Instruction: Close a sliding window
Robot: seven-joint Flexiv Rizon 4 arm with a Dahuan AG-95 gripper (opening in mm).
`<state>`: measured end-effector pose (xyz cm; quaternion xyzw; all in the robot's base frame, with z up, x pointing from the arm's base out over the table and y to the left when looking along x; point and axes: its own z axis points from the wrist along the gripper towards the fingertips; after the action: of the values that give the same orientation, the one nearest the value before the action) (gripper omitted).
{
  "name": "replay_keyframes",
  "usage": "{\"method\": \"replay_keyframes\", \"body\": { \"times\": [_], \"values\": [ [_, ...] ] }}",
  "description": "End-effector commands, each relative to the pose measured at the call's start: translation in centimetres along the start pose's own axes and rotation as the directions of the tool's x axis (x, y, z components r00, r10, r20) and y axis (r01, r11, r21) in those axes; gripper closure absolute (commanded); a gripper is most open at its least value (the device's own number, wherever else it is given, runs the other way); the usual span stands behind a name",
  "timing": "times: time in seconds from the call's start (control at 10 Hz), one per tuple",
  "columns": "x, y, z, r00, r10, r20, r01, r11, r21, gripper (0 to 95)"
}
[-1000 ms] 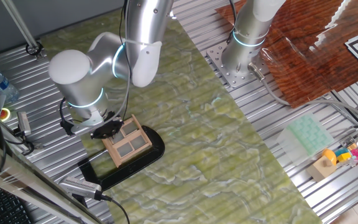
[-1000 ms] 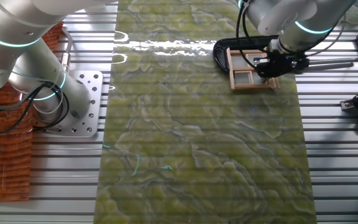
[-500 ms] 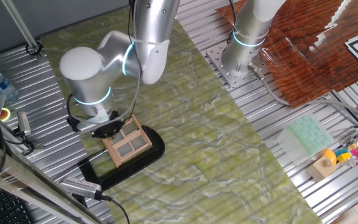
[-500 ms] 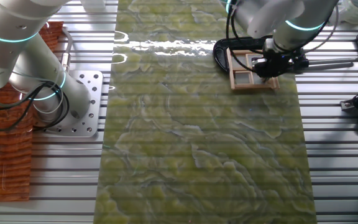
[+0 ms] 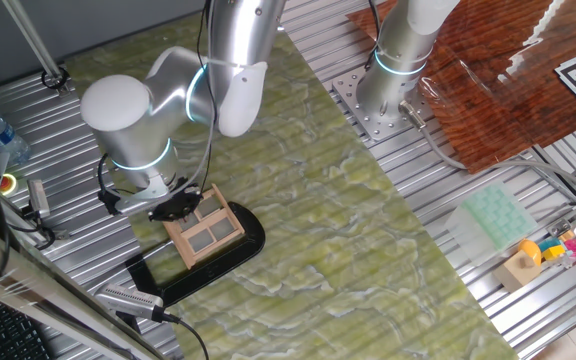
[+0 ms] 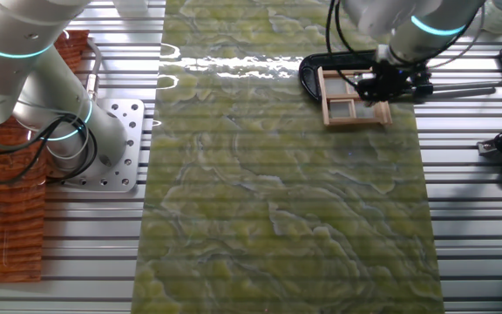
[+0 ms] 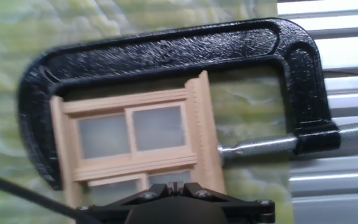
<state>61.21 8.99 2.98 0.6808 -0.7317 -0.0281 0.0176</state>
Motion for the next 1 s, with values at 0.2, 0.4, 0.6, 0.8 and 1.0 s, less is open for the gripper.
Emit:
{"method": "replay_keyframes", "body": {
  "times": [0.2,0.4,0.6,0.8,1.0],
  "values": [
    [0.41,0.59,0.37,1.0,-0.01,0.009,0.01,1.0,0.01,95.0],
    [0.43,0.64,0.4,1.0,-0.013,0.01,0.013,1.0,0.014,95.0],
    [0.44,0.63,0.42,1.0,-0.015,0.01,0.015,1.0,0.016,95.0],
    [0.48,0.6,0.5,1.0,-0.025,0.012,0.025,1.0,0.017,95.0],
    [0.6,0.77,0.7,1.0,-0.021,0.021,0.02,1.0,0.021,95.0]
  ]
}}
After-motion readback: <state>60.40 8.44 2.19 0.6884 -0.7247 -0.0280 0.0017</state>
